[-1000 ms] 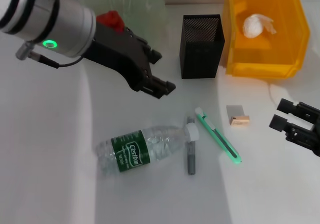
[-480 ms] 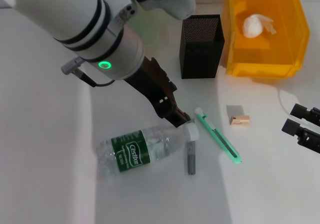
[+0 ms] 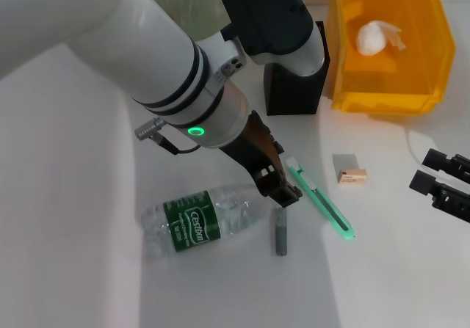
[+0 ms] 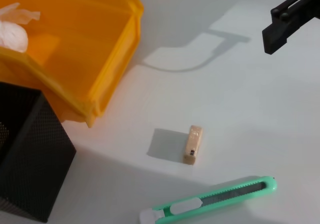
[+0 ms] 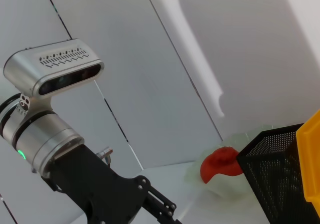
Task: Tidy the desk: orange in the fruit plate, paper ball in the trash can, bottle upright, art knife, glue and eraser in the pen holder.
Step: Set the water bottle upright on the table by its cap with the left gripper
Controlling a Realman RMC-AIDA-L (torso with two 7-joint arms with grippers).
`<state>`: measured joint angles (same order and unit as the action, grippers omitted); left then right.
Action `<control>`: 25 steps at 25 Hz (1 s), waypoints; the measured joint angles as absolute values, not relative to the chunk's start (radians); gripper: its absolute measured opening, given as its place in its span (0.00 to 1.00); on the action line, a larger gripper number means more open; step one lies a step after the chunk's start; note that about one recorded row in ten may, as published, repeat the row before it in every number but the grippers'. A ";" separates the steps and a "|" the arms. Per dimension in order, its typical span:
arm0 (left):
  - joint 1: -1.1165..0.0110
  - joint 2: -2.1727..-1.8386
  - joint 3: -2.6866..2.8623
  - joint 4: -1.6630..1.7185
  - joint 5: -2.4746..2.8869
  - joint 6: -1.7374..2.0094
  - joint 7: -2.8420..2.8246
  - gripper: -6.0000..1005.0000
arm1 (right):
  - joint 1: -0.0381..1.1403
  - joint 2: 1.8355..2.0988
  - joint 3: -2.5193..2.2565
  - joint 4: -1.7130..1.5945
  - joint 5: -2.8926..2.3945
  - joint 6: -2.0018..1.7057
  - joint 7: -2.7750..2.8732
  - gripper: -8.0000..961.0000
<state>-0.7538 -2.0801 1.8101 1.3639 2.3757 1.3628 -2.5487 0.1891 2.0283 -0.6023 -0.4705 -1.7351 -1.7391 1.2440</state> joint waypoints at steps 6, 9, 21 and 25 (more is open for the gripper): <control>-0.753 -2.080 1.838 1.315 2.363 1.313 -2.558 0.71 | 0.194 2.034 -0.608 -0.468 -1.735 -1.724 1.244 0.73; -0.752 -2.080 1.866 1.262 2.333 1.257 -2.558 0.71 | 0.196 2.035 -0.608 -0.468 -1.735 -1.717 1.244 0.73; -0.752 -2.080 1.930 1.187 2.338 1.151 -2.549 0.71 | 0.205 2.036 -0.609 -0.468 -1.735 -1.706 1.247 0.73; -0.757 -2.080 1.931 1.166 2.341 1.147 -2.547 0.70 | 0.206 2.036 -0.609 -0.467 -1.735 -1.701 1.247 0.73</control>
